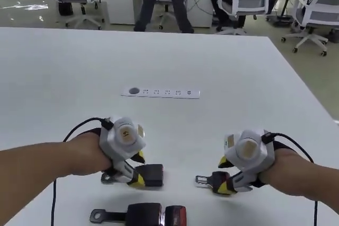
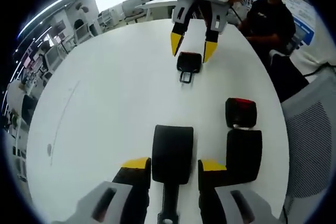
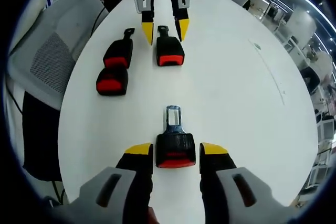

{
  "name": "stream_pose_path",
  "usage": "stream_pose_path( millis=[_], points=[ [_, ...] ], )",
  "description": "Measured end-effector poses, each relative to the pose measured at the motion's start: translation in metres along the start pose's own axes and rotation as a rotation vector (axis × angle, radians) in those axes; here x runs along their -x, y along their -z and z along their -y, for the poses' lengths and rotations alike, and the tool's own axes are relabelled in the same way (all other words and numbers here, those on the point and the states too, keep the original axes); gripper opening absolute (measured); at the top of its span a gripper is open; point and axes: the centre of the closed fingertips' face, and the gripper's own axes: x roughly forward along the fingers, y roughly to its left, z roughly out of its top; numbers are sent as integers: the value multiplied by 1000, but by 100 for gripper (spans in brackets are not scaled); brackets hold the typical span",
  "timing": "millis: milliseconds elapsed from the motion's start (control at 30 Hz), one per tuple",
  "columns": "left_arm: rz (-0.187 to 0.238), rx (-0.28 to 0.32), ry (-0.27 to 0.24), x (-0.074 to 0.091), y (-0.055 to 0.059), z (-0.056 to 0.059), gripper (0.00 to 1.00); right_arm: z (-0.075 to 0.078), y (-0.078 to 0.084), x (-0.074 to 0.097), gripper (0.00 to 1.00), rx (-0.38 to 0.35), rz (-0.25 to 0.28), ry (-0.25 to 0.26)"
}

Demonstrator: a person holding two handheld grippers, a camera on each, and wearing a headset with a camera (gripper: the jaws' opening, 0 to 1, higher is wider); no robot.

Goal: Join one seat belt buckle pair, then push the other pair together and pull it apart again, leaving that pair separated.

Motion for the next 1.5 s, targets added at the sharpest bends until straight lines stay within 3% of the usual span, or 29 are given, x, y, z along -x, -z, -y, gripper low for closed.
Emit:
stream_pose_path(
  millis=[300,567,633,967,1067,1200,1300,1500],
  points=[
    [-20,-2,23,-13,3,-6,34,-3,4,-9,31,6,-5,-47],
    [-21,-54,41,-14,0,0,34,-3,5,-14,31,45,-25,-75],
    [-27,-68,46,-18,4,-3,34,-4,6,-14,31,54,-26,-88],
    [-27,-60,46,-14,-4,6,33,-1,4,-20,31,47,-21,-102],
    [-32,-60,50,-20,4,-1,33,0,-2,-22,31,27,-14,-90],
    [-27,-59,49,-15,-3,5,33,-7,-15,-25,31,30,1,-87],
    [-24,-60,51,-20,3,-1,33,-13,-27,-28,31,46,4,-89],
    [-13,-59,50,-15,-3,5,33,-12,-47,-39,31,43,23,-88]
  ],
)
